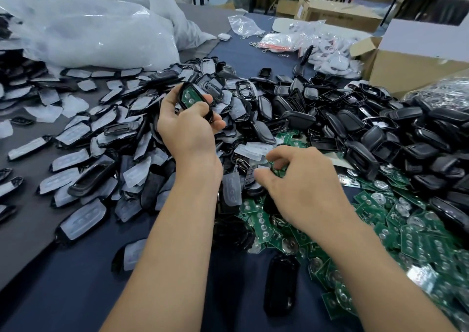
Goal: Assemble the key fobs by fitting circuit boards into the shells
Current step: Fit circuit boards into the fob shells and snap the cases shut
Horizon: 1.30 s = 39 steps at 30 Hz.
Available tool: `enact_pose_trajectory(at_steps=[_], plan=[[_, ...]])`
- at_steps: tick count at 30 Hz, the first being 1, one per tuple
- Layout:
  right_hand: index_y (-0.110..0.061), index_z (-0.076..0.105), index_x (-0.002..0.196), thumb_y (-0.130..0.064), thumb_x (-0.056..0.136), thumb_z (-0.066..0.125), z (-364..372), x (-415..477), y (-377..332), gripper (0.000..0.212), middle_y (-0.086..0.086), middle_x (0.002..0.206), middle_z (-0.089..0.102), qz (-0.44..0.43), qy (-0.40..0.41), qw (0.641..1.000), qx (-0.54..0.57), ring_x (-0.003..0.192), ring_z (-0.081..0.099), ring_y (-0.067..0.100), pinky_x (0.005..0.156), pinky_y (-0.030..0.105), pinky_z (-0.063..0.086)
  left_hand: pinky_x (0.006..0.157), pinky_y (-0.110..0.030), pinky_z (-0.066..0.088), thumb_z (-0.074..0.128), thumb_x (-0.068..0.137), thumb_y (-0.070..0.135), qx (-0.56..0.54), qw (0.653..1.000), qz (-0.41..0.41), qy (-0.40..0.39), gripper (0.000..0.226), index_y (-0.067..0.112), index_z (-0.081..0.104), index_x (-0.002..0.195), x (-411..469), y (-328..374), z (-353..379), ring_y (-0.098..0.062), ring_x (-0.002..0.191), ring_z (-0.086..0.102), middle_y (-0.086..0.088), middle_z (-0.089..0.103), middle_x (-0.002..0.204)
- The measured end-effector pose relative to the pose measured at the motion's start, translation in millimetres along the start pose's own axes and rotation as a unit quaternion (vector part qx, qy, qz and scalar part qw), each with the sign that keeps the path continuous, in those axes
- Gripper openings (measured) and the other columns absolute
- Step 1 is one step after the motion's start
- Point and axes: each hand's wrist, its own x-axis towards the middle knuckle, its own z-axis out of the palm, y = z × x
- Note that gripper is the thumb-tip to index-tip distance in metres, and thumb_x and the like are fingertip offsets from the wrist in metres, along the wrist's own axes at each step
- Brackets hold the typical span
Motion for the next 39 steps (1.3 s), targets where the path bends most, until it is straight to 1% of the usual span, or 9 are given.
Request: enact_pose_trajectory(at_steps=[4,7,14,19,25,29,31,35,39], plan=[[-0.028,0.062,0.122,-0.051,0.09,0.07,7.6,2.1,-12.9,0.039,-0.003,0.115,0.058,-0.007,-0.053,0.994,-0.093,0.112,0.054,0.025,0.099,0.044,0.047,0.045,-0.024,0.046,0.049,0.091,-0.018,0.005,1.0,-0.002,-0.002,0.042,0.017,0.063,0.11,0.3,-1.5,-0.9,-0.017,0.046,0.05,-0.008,0.068,0.077],[-0.031,0.063,0.117,-0.029,0.088,0.076,7.3,3.2,-11.9,0.032,-0.008,0.109,0.056,-0.003,-0.038,0.999,-0.039,0.105,0.058,0.023,0.095,0.044,0.05,0.045,-0.024,0.046,0.049,0.091,-0.018,0.005,1.0,-0.005,-0.002,0.042,0.017,0.063,0.108,1.1,-2.1,-0.9,-0.017,0.046,0.05,-0.006,0.069,0.073],[-0.035,0.065,0.113,-0.008,0.084,0.076,4.3,6.0,-8.1,0.041,-0.014,0.086,0.062,0.047,-0.03,0.998,0.04,0.08,0.056,0.006,0.08,0.03,0.049,0.045,-0.024,0.047,0.051,0.09,-0.018,0.012,1.0,-0.002,-0.006,0.041,0.013,0.064,0.114,0.6,-3.7,0.3,-0.016,0.046,0.052,-0.001,0.07,0.067],[-0.028,0.06,0.131,-0.016,0.084,0.078,4.9,6.6,-12.0,0.052,-0.008,0.084,0.066,0.047,-0.041,0.998,0.01,0.093,0.064,0.019,0.094,0.042,0.053,0.045,-0.023,0.047,0.051,0.09,-0.018,0.016,1.0,-0.004,-0.008,0.043,0.01,0.065,0.119,0.8,-4.5,0.4,-0.016,0.046,0.052,-0.001,0.07,0.068],[-0.032,0.069,0.111,-0.006,0.086,0.067,5.7,7.3,-6.0,0.036,-0.019,0.07,0.074,0.047,-0.006,0.985,0.164,0.06,0.064,0.003,0.057,0.014,0.046,0.046,-0.024,0.047,0.051,0.09,-0.017,0.018,1.0,-0.011,-0.01,0.044,0.009,0.064,0.123,0.3,-4.2,0.7,-0.016,0.047,0.053,0.001,0.07,0.066],[-0.03,0.074,0.094,-0.011,0.089,0.067,8.2,7.2,2.5,0.021,-0.017,0.067,0.073,0.062,0.021,0.985,0.161,0.048,0.056,-0.002,0.047,0.008,0.039,0.046,-0.024,0.047,0.05,0.09,-0.017,0.013,1.0,-0.014,-0.014,0.042,0.01,0.064,0.12,-0.3,-4.2,1.2,-0.016,0.046,0.052,-0.002,0.07,0.069],[-0.03,0.074,0.09,-0.011,0.091,0.066,11.1,7.4,0.4,0.02,-0.013,0.069,0.074,0.048,-0.006,0.991,0.121,0.054,0.06,-0.002,0.049,0.01,0.044,0.045,-0.024,0.046,0.05,0.09,-0.018,0.01,1.0,-0.016,-0.014,0.043,0.01,0.063,0.121,0.2,-4.5,1.9,-0.016,0.045,0.052,-0.002,0.07,0.069],[-0.03,0.075,0.097,-0.015,0.088,0.065,13.3,12.0,-6.5,0.02,-0.007,0.082,0.075,0.018,-0.019,0.998,0.052,0.08,0.07,0.019,0.077,0.036,0.06,0.046,-0.024,0.047,0.05,0.09,-0.018,0.012,1.0,-0.022,-0.011,0.045,0.008,0.064,0.125,-0.2,-5.0,1.6,-0.016,0.046,0.052,-0.003,0.07,0.07],[-0.029,0.073,0.11,-0.022,0.089,0.07,9.5,22.2,-14.8,0.023,0.001,0.08,0.073,-0.05,-0.101,0.993,-0.024,0.081,0.069,0.027,0.078,0.038,0.06,0.046,-0.024,0.048,0.05,0.091,-0.017,0.012,1.0,-0.027,-0.011,0.046,0.007,0.064,0.127,0.4,-3.6,0.6,-0.016,0.047,0.052,-0.004,0.07,0.073]])
